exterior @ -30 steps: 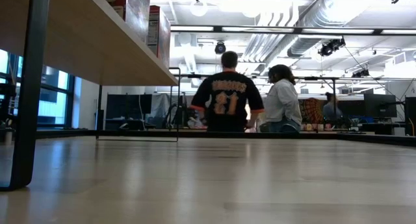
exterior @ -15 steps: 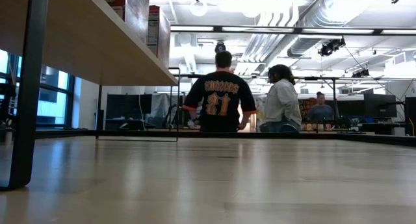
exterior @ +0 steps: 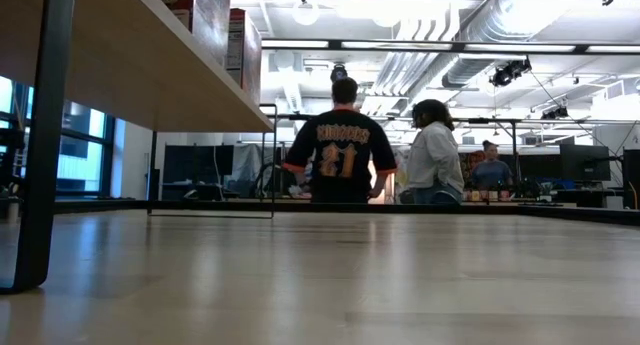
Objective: Stack cereal on shelf
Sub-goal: Put the yellow cereal box on the shelf aligned with the yellow cereal box, then return to Home Position
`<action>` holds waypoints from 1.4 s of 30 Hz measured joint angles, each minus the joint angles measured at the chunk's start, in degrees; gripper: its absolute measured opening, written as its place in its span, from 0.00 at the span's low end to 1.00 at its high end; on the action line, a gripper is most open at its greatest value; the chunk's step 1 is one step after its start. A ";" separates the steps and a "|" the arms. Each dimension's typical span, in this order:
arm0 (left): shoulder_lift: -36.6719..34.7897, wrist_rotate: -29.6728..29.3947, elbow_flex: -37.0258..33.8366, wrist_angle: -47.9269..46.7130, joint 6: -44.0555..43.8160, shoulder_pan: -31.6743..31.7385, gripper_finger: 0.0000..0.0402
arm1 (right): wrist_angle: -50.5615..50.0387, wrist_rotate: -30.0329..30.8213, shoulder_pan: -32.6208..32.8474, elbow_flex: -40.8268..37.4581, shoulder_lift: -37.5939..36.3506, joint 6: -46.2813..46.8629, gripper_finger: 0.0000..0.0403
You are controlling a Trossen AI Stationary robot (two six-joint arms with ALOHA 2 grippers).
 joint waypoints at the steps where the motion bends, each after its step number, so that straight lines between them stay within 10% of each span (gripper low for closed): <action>1: 0.00 0.00 0.00 0.00 0.00 0.00 0.00 | -0.37 0.44 0.00 0.00 0.00 0.00 0.00; 42: -0.02 2.79 0.00 -0.04 1.06 -0.10 0.00 | -6.86 9.39 -0.63 0.00 -1.25 -1.36 0.00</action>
